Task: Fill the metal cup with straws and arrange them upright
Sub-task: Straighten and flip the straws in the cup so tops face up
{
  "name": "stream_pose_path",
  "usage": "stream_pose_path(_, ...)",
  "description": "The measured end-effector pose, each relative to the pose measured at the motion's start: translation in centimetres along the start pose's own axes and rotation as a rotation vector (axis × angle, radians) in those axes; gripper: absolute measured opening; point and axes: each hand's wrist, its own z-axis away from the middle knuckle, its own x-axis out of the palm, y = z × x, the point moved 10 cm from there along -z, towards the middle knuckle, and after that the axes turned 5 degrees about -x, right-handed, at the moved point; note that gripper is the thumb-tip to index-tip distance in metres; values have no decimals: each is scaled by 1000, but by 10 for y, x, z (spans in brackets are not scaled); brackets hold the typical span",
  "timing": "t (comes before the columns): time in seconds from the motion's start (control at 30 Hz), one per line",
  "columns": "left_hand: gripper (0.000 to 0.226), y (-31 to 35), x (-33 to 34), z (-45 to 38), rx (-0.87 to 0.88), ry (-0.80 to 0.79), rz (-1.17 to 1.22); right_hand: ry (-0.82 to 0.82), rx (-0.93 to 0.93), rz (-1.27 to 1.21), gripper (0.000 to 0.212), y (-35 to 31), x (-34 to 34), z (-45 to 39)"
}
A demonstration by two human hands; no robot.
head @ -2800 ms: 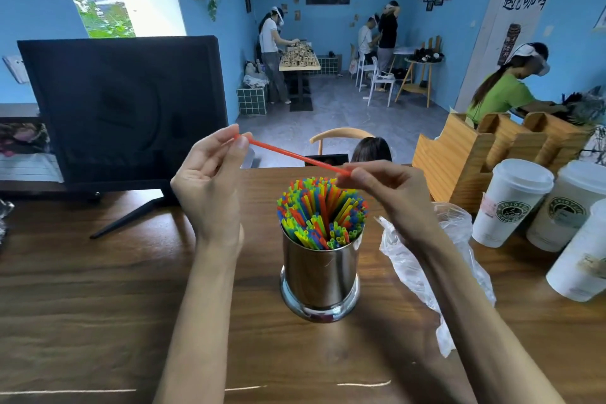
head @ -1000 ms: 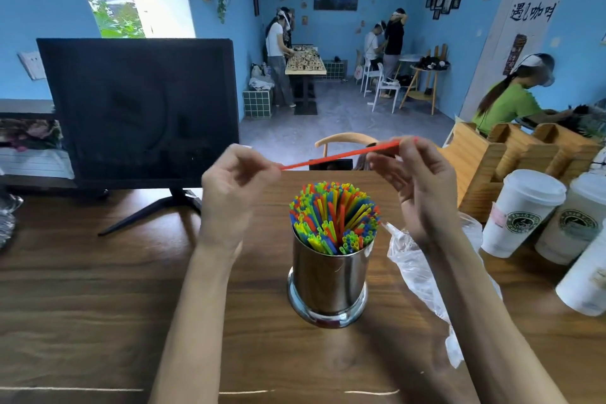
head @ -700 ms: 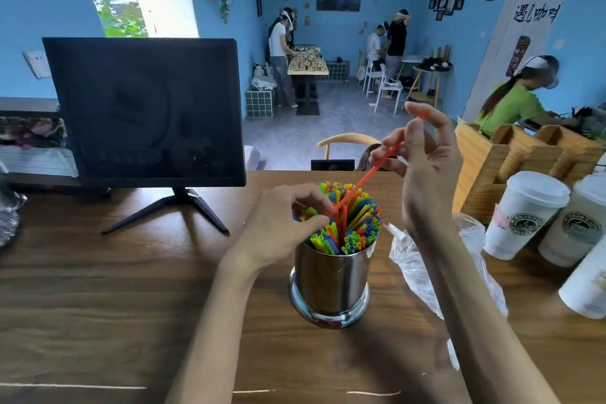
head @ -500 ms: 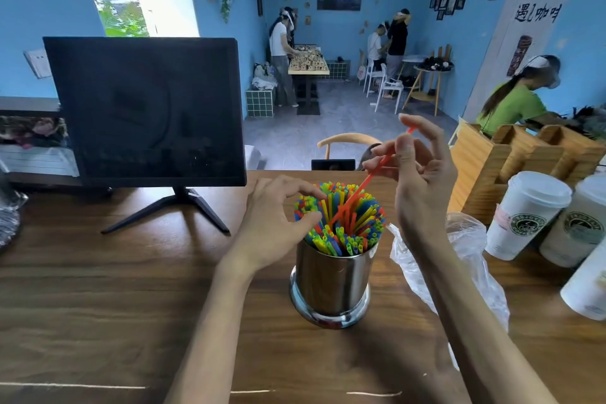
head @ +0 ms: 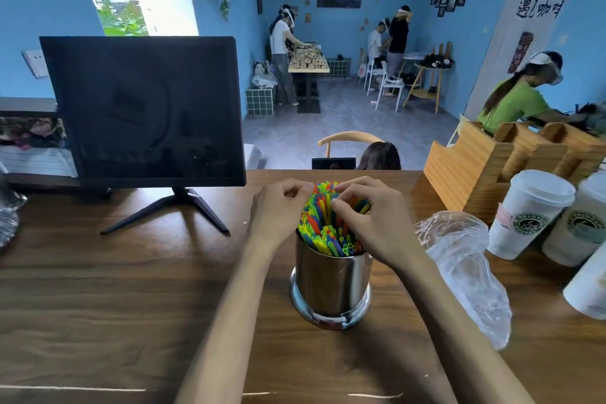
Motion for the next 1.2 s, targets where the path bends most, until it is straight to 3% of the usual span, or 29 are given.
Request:
stream_pose_path(0.23,20,-4,-11,0,-34,93,17,-30,15,10,11,2,4,1)
stream_pose_path(0.43,8,-8,-20,-1,-106,109,187,-30,11,-15,12,0,4,2)
stream_pose_path(0.63,9,34,-42,10,41,194,535,-42,30,-26,15,-4,2,2)
stream_pose_path(0.83,10,101,-75,44,384,267,642,-72,74,-75,30,0,4,3)
stream_pose_path(0.97,9,112,-83,58,466,280,733,-102,101,-87,37,6,7,2)
stream_pose_path(1.07,9,104,-79,57,429,242,793,-57,147,-233,38,10,3,-2)
stream_pose_path(1.2,9,89,-72,52,373,167,881,146,315,-674,27,19,-12,-6)
